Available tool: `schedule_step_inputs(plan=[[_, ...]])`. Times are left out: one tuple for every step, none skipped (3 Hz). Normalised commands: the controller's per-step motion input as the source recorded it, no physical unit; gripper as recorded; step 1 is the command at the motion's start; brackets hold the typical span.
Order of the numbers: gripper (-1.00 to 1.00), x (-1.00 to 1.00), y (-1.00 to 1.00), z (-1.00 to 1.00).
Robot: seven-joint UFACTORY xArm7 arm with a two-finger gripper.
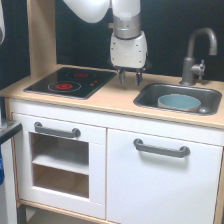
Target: Place the pot in the sink
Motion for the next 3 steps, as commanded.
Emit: schedule_step_inputs(plan=[[1.0,-0.32,-0.08,0.31],[1.0,-0.33,-0.12,0.33],[0.99,-0.35,-0.15,0.37]])
